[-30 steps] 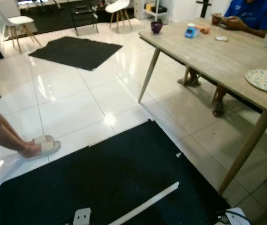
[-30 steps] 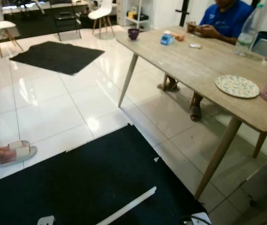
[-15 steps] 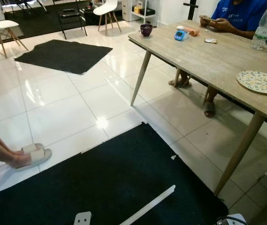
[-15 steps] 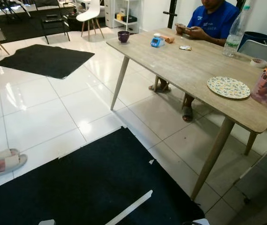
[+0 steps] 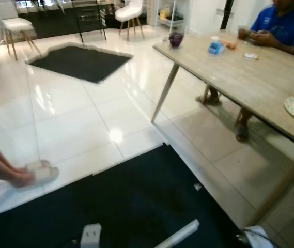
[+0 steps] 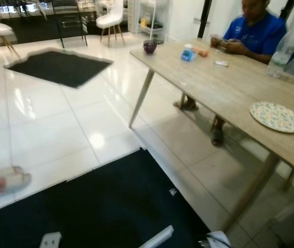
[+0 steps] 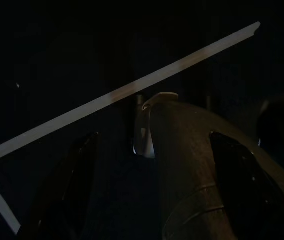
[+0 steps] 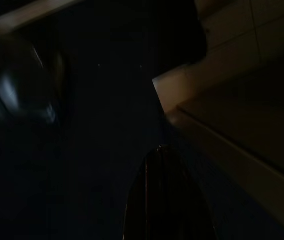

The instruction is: Restocking fridge

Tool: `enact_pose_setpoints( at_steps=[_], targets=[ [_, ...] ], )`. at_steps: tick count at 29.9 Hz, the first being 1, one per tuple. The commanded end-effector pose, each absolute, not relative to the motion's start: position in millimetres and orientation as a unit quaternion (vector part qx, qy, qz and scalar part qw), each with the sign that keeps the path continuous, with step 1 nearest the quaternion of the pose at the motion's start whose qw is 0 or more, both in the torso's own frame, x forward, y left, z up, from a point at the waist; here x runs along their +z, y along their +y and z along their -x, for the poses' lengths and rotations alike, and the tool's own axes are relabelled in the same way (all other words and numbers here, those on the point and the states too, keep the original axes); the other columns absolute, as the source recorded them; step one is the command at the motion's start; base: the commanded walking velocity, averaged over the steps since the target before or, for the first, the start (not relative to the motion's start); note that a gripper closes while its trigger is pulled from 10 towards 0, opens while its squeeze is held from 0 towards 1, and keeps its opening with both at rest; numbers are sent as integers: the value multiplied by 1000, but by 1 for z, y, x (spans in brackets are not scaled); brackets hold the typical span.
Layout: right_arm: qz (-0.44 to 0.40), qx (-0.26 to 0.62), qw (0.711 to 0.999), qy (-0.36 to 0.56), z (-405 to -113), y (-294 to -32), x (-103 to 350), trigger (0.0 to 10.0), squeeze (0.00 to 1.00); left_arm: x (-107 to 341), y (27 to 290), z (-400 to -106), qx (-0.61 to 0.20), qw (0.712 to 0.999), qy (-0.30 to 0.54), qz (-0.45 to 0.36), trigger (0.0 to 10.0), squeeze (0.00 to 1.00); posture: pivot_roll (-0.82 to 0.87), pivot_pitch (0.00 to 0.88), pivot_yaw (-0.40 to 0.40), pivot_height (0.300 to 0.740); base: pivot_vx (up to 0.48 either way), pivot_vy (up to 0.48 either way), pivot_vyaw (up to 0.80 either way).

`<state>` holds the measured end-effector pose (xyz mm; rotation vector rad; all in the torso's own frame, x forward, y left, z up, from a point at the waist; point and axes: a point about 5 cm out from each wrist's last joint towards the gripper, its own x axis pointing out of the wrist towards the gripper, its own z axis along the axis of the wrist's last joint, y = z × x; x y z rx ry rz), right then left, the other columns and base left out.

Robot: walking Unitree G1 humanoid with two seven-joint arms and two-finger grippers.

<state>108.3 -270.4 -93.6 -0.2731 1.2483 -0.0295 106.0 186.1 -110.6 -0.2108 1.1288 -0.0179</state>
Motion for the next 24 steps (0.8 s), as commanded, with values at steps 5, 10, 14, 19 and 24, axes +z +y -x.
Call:
enact_pose_setpoints(
  at_steps=[5,10,14,19,24],
  targets=[
    [124,-22,806,578,-112,-274,-91,10000,0,-114,182,-98,-14,829,550,103,10000,0,-16,0,-3,740,342,0,0],
    [118,-26,804,583,-112,-274,-92,10000,0,-113,182,-98,-15,828,550,102,10000,0,-16,0,-3,740,347,0,-138],
    [118,-25,802,585,-112,-274,-92,10000,0,-113,181,-98,-15,829,550,102,10000,0,-16,0,-3,740,350,0,-772],
    [124,-25,803,582,-113,-275,-91,10000,0,-114,181,-98,-16,828,551,101,10000,0,-16,0,-3,740,349,0,-640],
    [124,-26,803,583,-113,-275,-91,10000,0,-114,181,-98,-17,828,551,101,10000,0,-16,0,-3,740,347,0,0]
  ],
)
